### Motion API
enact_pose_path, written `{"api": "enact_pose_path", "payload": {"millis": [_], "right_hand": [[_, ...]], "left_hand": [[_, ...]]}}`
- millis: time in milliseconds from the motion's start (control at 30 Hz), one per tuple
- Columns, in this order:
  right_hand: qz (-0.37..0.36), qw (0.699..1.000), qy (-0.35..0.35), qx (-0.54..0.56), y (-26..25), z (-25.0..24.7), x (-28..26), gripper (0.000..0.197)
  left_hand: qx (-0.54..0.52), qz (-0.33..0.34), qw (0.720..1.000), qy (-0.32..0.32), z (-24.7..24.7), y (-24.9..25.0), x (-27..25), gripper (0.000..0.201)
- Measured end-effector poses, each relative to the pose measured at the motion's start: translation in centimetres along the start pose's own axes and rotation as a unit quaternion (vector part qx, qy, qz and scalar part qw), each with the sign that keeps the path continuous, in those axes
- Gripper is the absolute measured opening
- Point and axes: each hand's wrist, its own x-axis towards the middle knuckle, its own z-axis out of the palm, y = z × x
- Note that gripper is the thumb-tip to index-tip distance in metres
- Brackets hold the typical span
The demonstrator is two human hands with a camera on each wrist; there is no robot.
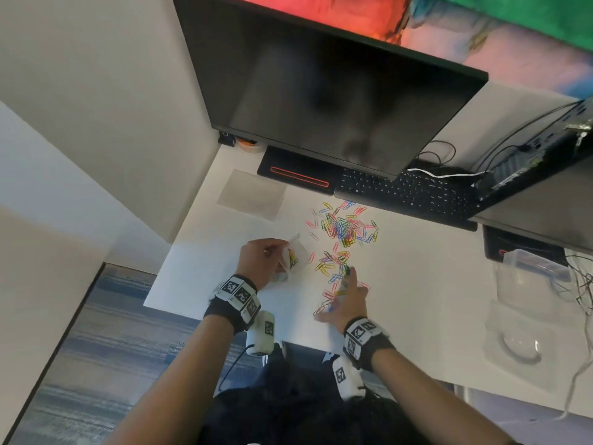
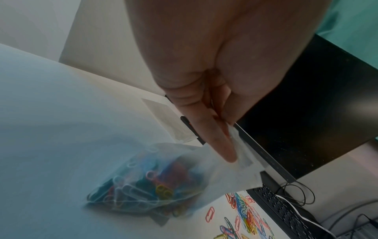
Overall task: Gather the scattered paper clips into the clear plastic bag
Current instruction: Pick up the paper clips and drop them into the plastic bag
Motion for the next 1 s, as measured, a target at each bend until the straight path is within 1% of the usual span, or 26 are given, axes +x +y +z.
{"api": "enact_pose_path", "payload": {"millis": [67, 167, 233, 333, 467, 533, 600, 667, 700, 767, 800, 833, 867, 900, 933, 967, 1000], "right_hand": [[-0.003, 1.0, 0.031, -0.004, -0.6, 0.1, 0.9, 0.139], [-0.016, 0.997, 0.07, 0.018, -1.5, -0.4, 2.0, 0.121], [-0.029, 0.996, 0.085, 0.021, -2.0, -0.9, 2.8, 0.107], [-0.081, 0.99, 0.114, -0.027, -2.3, -1.2, 3.6, 0.076], [-0.154, 0.973, 0.153, -0.079, -2.6, -2.0, 4.3, 0.035], [-0.181, 0.964, 0.158, -0.112, -2.8, -2.5, 4.7, 0.02], [-0.191, 0.959, 0.144, -0.153, -3.1, -3.0, 5.2, 0.015], [-0.175, 0.962, 0.128, -0.167, -3.2, -3.7, 5.7, 0.016], [-0.157, 0.968, 0.116, -0.155, -3.2, -4.1, 5.9, 0.019], [-0.119, 0.983, 0.097, -0.099, -3.0, -4.8, 6.2, 0.025], [-0.098, 0.99, 0.089, -0.046, -2.9, -5.3, 6.1, 0.024], [-0.066, 0.995, 0.07, 0.036, -2.8, -5.8, 5.9, 0.021], [-0.032, 0.988, 0.035, 0.148, -2.9, -6.2, 5.5, 0.019], [-0.008, 0.965, -0.011, 0.264, -3.4, -6.6, 4.9, 0.021], [0.0, 0.929, -0.053, 0.366, -3.9, -6.9, 4.3, 0.024], [-0.005, 0.897, -0.082, 0.434, -4.6, -7.2, 3.8, 0.025], [-0.014, 0.871, -0.108, 0.48, -5.5, -7.3, 3.2, 0.025]], "left_hand": [[0.01, 0.008, 1.0, -0.007, -0.1, 0.3, -0.1, 0.023], [0.017, 0.013, 1.0, -0.011, -0.3, 0.5, -0.1, 0.03], [0.021, 0.015, 1.0, -0.009, -0.2, 0.5, 0.1, 0.033], [0.024, 0.015, 1.0, -0.007, -0.2, 0.5, 0.1, 0.03], [0.044, 0.022, 0.999, -0.008, -0.2, 0.0, 0.5, 0.032], [0.048, 0.023, 0.999, -0.008, -0.2, -0.2, 0.7, 0.031], [0.044, 0.021, 0.999, -0.007, -0.1, -0.3, 0.8, 0.026], [0.035, 0.016, 0.999, -0.008, 0.0, -0.4, 0.9, 0.022], [0.029, 0.013, 0.999, -0.009, 0.1, -0.4, 1.0, 0.021], [0.018, 0.005, 1.0, -0.012, 0.4, -0.5, 1.1, 0.019], [0.015, 0.003, 1.0, -0.014, 0.5, -0.5, 1.3, 0.019], [0.013, 0.004, 1.0, -0.016, 0.7, -0.6, 1.3, 0.019], [0.012, 0.003, 1.0, -0.019, 0.8, -0.6, 1.4, 0.019], [0.01, 0.003, 1.0, -0.022, 1.0, -0.5, 1.5, 0.019], [0.008, 0.002, 1.0, -0.022, 1.2, -0.5, 1.5, 0.018], [0.004, 0.001, 1.0, -0.021, 1.5, -0.4, 1.6, 0.018], [0.003, 0.0, 1.0, -0.02, 1.8, -0.3, 1.6, 0.017]]}}
